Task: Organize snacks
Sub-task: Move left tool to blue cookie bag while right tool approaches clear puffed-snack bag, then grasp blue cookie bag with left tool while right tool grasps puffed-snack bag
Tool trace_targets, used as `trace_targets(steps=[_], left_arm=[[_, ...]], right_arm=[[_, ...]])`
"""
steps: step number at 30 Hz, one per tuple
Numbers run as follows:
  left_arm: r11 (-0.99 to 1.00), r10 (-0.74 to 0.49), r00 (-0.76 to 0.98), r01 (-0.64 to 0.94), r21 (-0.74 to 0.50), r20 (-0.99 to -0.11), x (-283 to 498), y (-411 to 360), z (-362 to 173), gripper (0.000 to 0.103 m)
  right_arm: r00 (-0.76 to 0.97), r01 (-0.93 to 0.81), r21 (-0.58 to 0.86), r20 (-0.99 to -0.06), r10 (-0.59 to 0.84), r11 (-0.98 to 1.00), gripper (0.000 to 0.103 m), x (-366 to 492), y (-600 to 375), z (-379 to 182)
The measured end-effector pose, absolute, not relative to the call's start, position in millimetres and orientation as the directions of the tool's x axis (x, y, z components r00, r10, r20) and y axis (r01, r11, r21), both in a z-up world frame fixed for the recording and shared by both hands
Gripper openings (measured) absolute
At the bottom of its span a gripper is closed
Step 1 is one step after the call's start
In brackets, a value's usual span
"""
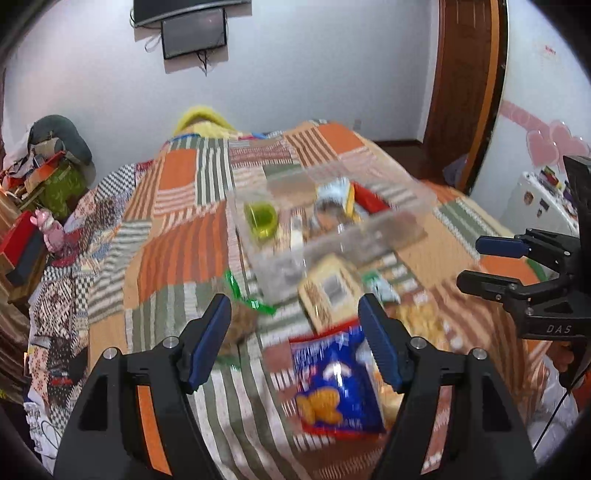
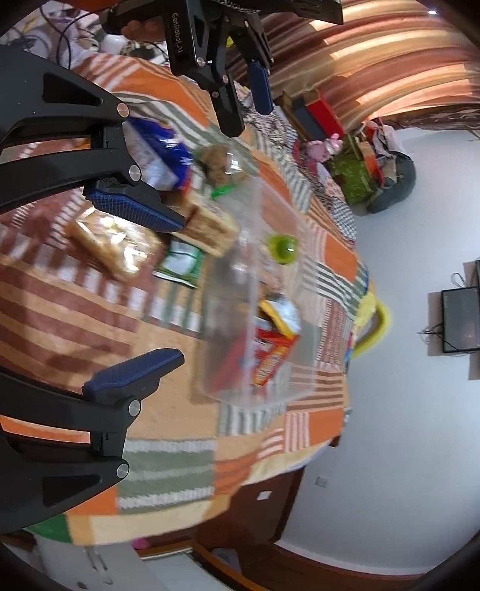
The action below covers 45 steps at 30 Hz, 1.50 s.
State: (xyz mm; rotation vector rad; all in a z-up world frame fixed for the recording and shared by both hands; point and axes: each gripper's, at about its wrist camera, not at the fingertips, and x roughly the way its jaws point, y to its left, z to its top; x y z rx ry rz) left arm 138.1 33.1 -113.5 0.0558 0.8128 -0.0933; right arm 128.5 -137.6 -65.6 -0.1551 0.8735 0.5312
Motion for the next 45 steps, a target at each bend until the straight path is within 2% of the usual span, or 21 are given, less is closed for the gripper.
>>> trace_targets(steps=[12, 16, 23, 26, 31, 40, 45], left_arm=[[0.988, -0.137, 0.571, 0.134, -0.073, -0.809, 131, 19, -172, 0.071], [0.988, -0.150, 0.553, 0.122, -0.098, -0.820, 135, 20, -186, 0.071], [0.981, -0.195, 0.564, 0.110, -0.162, -0.802, 138, 27, -191, 0.071], [0.976, -0.217, 0.566, 0.109, -0.189, -0.795, 136, 32, -191, 0.067], [0.980, -0.201, 0.579, 0.121, -0.160, -0.790, 130, 32, -189, 0.063], [0.981, -0.193, 0.577, 0.114, -0.157, -0.794, 122, 37, -184, 0.059], [0.983, -0.186, 0.587, 0.098, -0.159, -0.788, 118, 43, -180, 0.057]], right_arm=[[0.384, -0.509, 0.180, -0.827, 0.410, 0.842, 0.063, 121, -112, -115], [0.374, -0.505, 0.191, -0.830, 0.413, 0.842, 0.069, 120, -111, -121], [0.382, -0.490, 0.178, -0.836, 0.393, 0.854, 0.071, 120, -129, -121], [0.390, -0.465, 0.172, -0.841, 0.376, 0.868, 0.071, 121, -144, -120], [0.385, -0.427, 0.201, -0.842, 0.378, 0.882, 0.071, 120, -153, -117], [0.377, -0.466, 0.186, -0.843, 0.384, 0.865, 0.073, 123, -128, -123], [0.368, -0.471, 0.156, -0.860, 0.354, 0.868, 0.050, 125, -125, -131]])
